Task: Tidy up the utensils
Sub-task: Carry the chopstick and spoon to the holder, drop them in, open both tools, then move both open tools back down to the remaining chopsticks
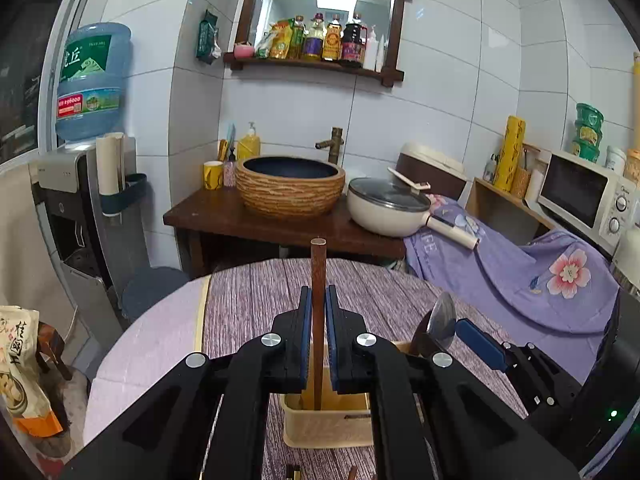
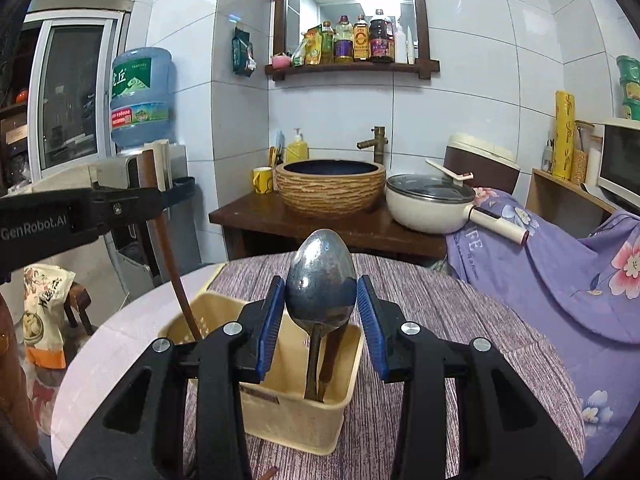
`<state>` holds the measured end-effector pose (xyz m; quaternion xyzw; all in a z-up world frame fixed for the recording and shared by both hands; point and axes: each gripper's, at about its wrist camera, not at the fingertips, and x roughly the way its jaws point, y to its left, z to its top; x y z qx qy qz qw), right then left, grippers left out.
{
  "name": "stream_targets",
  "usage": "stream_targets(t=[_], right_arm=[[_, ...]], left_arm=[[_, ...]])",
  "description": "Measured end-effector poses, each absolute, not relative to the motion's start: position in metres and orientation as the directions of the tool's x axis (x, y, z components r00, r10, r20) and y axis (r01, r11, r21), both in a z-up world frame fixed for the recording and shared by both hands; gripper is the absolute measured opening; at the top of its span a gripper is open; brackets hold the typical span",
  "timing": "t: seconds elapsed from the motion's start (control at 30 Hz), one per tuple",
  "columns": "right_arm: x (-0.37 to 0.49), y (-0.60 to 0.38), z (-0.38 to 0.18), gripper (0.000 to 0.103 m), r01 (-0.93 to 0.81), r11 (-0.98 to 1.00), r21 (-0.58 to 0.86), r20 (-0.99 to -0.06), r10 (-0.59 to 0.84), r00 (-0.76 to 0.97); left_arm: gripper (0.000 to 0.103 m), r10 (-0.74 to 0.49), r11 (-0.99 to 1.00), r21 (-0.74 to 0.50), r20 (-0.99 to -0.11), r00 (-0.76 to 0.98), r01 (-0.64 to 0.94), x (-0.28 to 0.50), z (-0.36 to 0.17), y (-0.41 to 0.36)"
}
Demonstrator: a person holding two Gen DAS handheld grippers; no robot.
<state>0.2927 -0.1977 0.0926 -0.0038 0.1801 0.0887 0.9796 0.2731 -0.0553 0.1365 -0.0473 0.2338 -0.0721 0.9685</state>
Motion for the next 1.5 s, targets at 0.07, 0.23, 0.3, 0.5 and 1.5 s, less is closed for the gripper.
stream_targets(t=[0.07, 0.23, 0.3, 0.5, 1.5], right_arm=[[0.29, -0.198, 0.087, 0.038, -0.178, 0.984, 0.018, -0.361, 0.172, 0.916], [0.292, -0.196, 0.075, 0.038, -0.184, 0.983, 0.008, -0.396, 0.172, 0.902], [0.292, -0.194, 0.07, 0.038, -0.188, 0.982, 0.0, -0.406, 0.172, 0.898], [0.291, -0.196, 0.064, 0.048, -0.192, 0.981, -0.004, -0.413, 0.173, 0.894], [0.176, -0.201, -0.056, 0.059, -0.16, 0.985, 0.061, -0.737, 0.153, 0.658]], left_arm=[[0.007, -0.164, 0.985, -0.119, -0.457, 0.874, 0.122, 0.274, 0.131, -0.056], [0.007, -0.157, 0.987, -0.097, -0.49, 0.857, 0.126, 0.276, 0.116, -0.059], [0.007, -0.149, 0.989, -0.083, -0.501, 0.852, 0.125, 0.277, 0.111, -0.06], [0.008, -0.158, 0.987, -0.102, -0.51, 0.846, 0.123, 0.276, 0.108, -0.055], [0.047, -0.106, 0.986, 0.007, -0.749, 0.654, 0.168, 0.186, -0.034, -0.017]])
